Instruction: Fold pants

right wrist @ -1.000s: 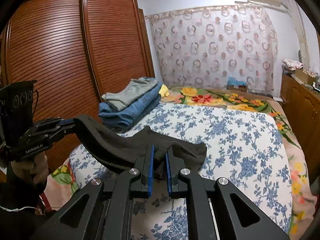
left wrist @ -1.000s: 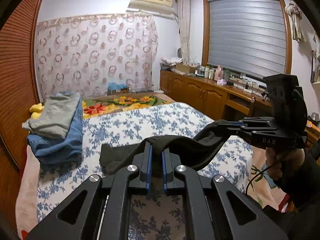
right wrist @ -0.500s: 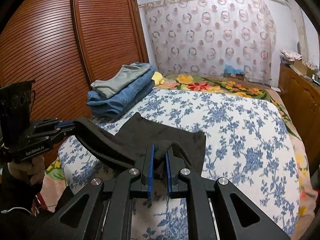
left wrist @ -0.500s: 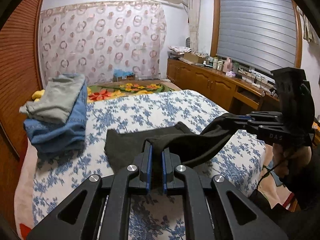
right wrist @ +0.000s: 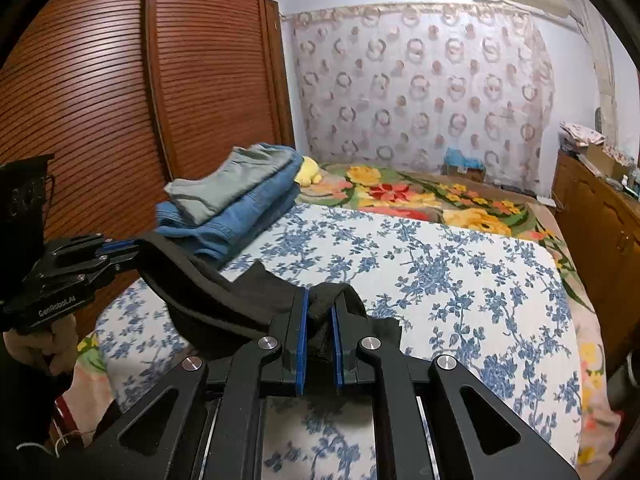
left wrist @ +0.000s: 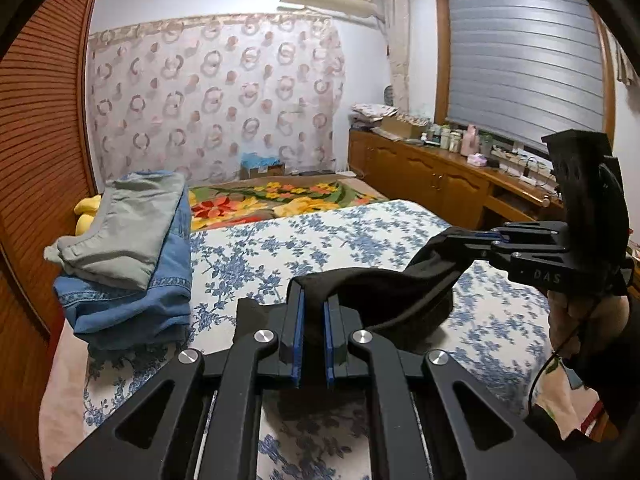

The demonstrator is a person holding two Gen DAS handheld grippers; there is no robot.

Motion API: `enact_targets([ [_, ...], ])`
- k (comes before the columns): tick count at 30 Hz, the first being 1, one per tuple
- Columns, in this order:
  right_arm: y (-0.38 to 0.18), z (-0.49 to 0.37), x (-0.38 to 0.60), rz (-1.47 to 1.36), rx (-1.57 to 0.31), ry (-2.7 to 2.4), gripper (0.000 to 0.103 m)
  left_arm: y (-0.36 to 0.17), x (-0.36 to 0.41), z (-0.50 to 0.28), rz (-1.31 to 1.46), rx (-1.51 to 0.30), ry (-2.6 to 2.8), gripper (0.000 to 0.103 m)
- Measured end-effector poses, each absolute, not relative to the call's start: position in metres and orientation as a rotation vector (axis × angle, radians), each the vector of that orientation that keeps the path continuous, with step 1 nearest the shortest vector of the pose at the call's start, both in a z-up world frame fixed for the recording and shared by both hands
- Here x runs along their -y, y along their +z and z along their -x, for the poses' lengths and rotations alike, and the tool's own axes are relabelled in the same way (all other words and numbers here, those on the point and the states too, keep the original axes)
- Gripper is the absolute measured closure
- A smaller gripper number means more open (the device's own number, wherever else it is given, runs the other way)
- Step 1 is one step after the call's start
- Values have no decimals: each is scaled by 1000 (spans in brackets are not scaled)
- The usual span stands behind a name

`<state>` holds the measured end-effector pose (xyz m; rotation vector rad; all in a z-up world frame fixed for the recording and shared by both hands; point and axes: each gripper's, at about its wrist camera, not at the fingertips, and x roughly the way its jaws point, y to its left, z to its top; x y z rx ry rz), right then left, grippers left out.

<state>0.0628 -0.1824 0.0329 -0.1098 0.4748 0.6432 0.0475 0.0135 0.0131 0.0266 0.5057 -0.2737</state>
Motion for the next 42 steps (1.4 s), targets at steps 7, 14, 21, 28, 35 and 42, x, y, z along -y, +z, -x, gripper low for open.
enact_targets([
  [7, 12, -103, 161, 114, -579, 626, 93, -12, -13, -73, -34, -570, -252, 94],
  [14, 4, -122, 146, 130, -620, 611, 93, -24, -17, -84, -18, -612, -230, 94],
  [21, 0, -127, 142, 140, -617, 594, 93, -22, -18, -80, -22, -610, -229, 72],
  [28, 0, -130, 141, 138, -607, 570, 93, -24, -24, -76, 11, -619, -246, 41],
  [35, -2, -134, 139, 139, -603, 558, 93, -38, -27, -77, 16, -657, -240, 39],
  [42, -2, -138, 143, 129, -604, 533, 93, -42, -26, -72, 15, -656, -239, 39],
])
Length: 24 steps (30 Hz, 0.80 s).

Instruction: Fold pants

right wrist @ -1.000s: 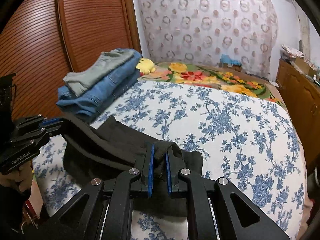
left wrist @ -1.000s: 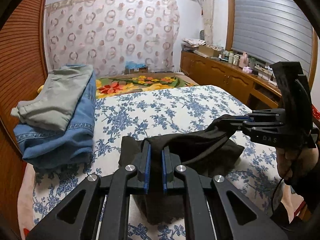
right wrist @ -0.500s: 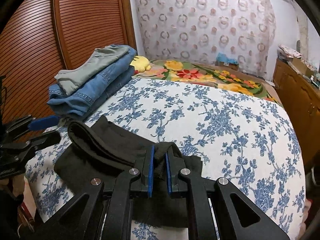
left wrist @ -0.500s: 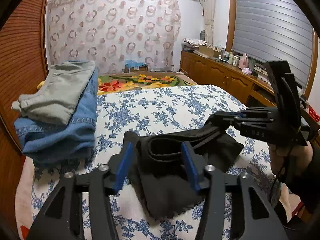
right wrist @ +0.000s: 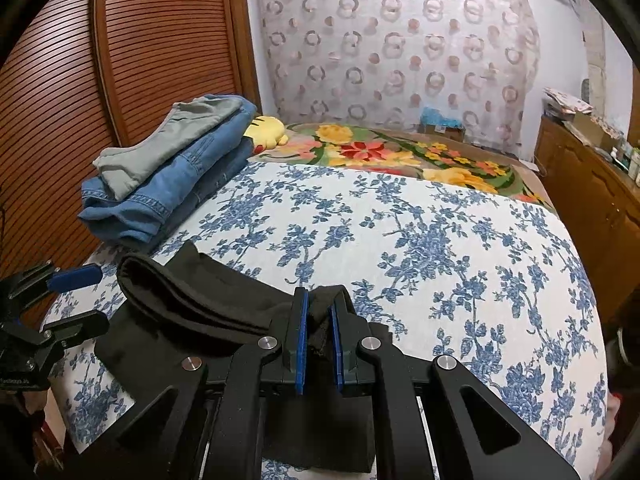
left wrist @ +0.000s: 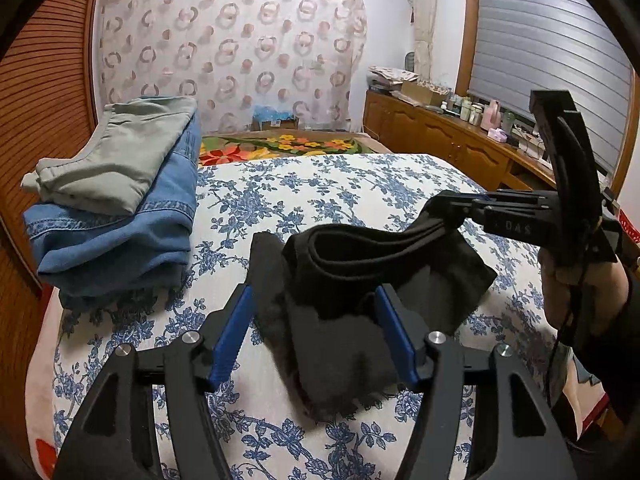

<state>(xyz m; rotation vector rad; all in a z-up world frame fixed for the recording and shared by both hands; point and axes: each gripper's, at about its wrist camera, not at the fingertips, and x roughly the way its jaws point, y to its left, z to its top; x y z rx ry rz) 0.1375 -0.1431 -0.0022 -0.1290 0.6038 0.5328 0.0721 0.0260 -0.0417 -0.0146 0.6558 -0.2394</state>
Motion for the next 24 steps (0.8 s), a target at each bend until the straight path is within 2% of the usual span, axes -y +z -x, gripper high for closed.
enact_targets([
  [9, 0, -139, 148, 100, -595, 564, 92, -47, -23, -70, 0, -677, -232, 39],
  [14, 4, -134, 159, 97, -573, 538, 71, -46, -22, -70, -4, -683, -234, 39],
  [24, 1, -126, 178, 129, -585, 541, 71, -50, -22, -72, -6, -695, -226, 39],
])
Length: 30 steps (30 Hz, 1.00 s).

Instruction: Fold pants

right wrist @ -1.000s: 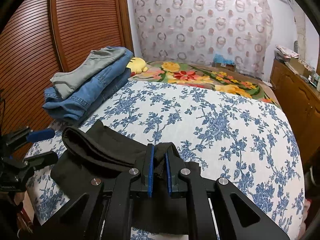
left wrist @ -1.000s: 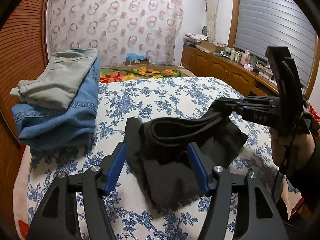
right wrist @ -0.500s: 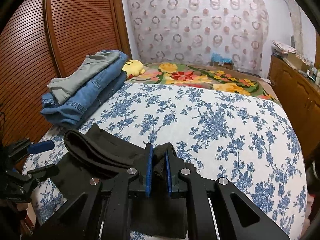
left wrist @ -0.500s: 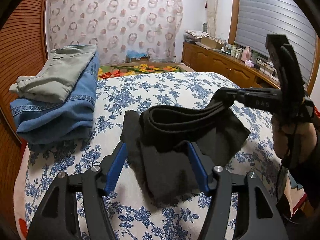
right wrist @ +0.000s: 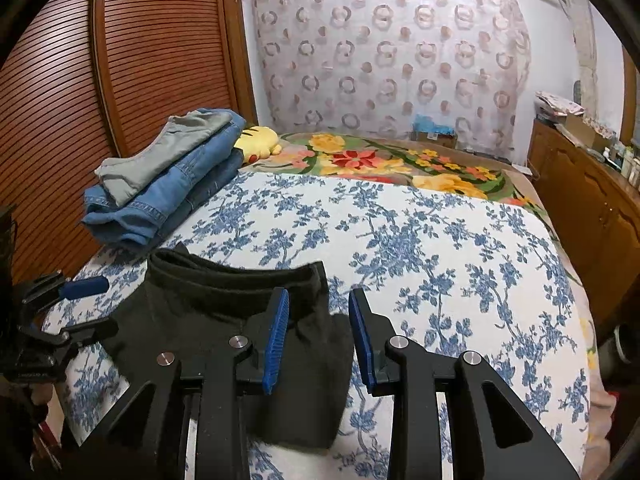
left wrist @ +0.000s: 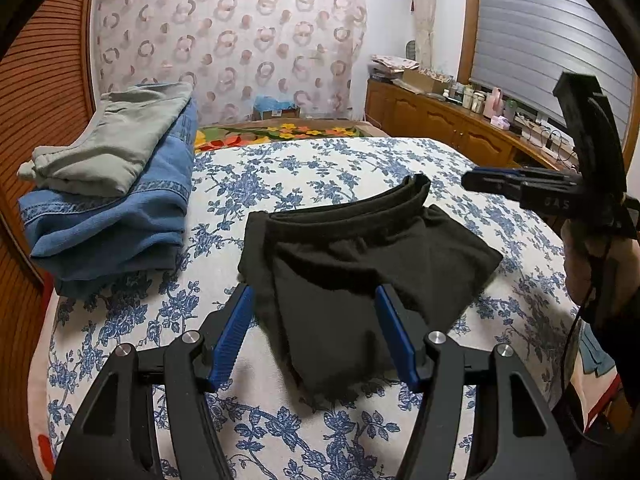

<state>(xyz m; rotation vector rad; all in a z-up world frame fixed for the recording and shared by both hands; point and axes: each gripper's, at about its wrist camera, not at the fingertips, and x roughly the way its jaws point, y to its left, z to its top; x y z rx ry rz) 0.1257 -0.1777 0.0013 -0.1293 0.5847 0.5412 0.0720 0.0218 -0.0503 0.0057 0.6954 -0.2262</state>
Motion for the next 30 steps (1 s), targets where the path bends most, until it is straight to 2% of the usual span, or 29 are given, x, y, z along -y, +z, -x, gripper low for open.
enact_targets([
  [12, -20, -176, 142, 245, -693, 623, 69, -50, -24, -114, -34, -733, -238, 41],
  [19, -26, -201, 132, 210, -739, 662, 69, -59, -20, -144, -67, -794, -262, 63],
  [23, -31, -205, 135, 178, -748, 692, 69, -58, -18, -149, -78, -792, -277, 89],
  [25, -33, -205, 135, 177, -745, 694, 70, -49, -17, -147, -73, -754, -287, 90],
  [26, -33, -205, 136, 175, -742, 694, 82, -43, -16, -146, -68, -735, -287, 90],
  [27, -34, -205, 136, 171, -742, 692, 90, -38, -15, -147, -64, -724, -285, 90],
  [29, -33, -205, 138, 170, -726, 650, 101, -32, -13, -150, -73, -716, -271, 90],
  [30, -31, -205, 140, 171, -707, 595, 102, -31, -12, -151, -79, -714, -268, 90],
])
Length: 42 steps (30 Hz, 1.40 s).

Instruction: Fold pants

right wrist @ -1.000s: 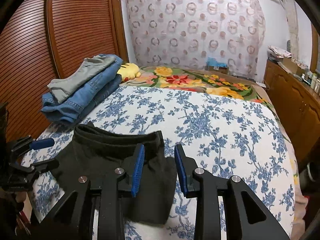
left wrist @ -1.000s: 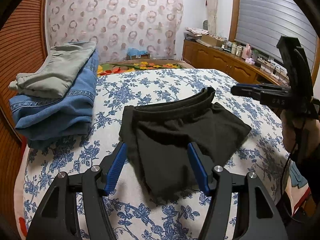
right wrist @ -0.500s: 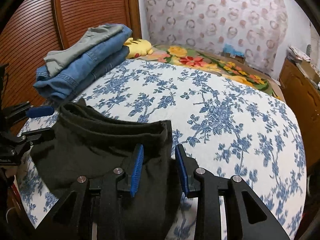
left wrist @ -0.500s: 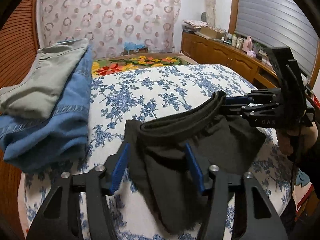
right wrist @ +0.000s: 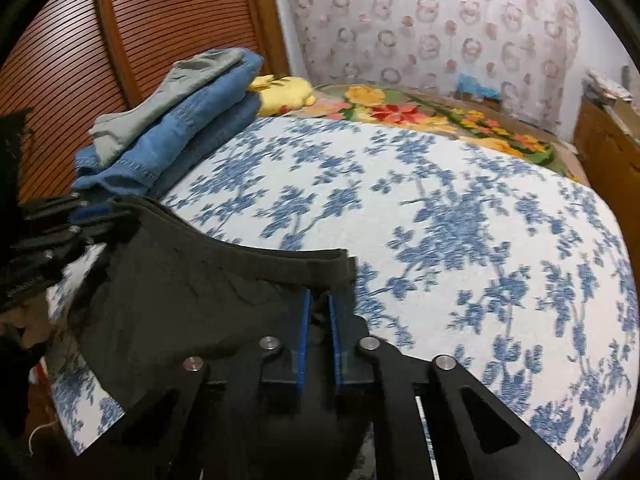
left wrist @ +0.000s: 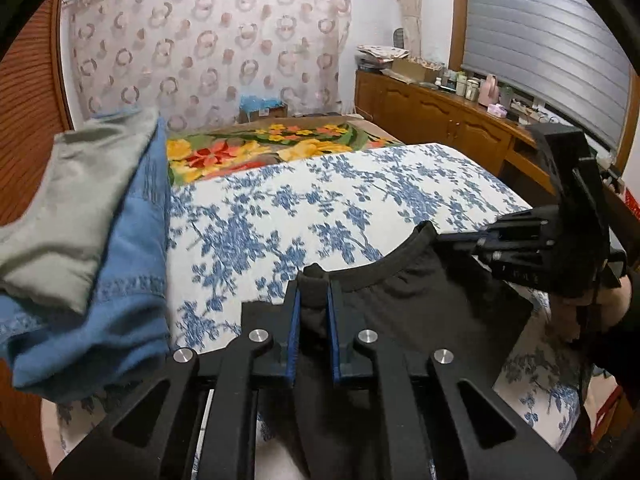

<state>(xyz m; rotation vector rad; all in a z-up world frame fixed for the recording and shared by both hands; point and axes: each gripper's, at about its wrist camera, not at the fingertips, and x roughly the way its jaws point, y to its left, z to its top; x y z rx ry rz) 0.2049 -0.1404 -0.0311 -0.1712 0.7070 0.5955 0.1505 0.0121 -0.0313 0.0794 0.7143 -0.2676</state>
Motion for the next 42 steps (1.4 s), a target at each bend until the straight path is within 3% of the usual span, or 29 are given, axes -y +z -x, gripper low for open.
enact_targets([
  [4, -25, -205, 147, 129, -684, 564, 102, -35, -9, -151, -103, -729, -249, 83],
  [7, -25, -202, 147, 134, -681, 573, 102, -37, -11, -145, -94, -731, -248, 69],
  [9, -23, -198, 150, 128, -673, 572, 102, -37, -15, -138, -66, -726, -256, 53],
  [11, -20, -193, 154, 123, -667, 559, 100, -37, -18, -132, -46, -729, -259, 53],
  [12, -19, -190, 156, 121, -668, 555, 98, -38, -19, -129, -42, -733, -259, 53],
  [14, -16, -182, 162, 116, -663, 564, 81, -41, -21, -119, -42, -741, -259, 52],
  [16, -14, -170, 168, 112, -657, 578, 71, -46, -23, -109, -34, -745, -274, 41],
  [17, -16, -164, 171, 113, -658, 580, 67, -48, -23, -105, -32, -747, -279, 40],
  [31, -30, -105, 202, 123, -706, 615, 67, -64, -32, -65, 8, -767, -254, 40],
  [42, -41, -109, 200, 103, -757, 616, 67, -78, -28, -63, 38, -802, -289, 65],
])
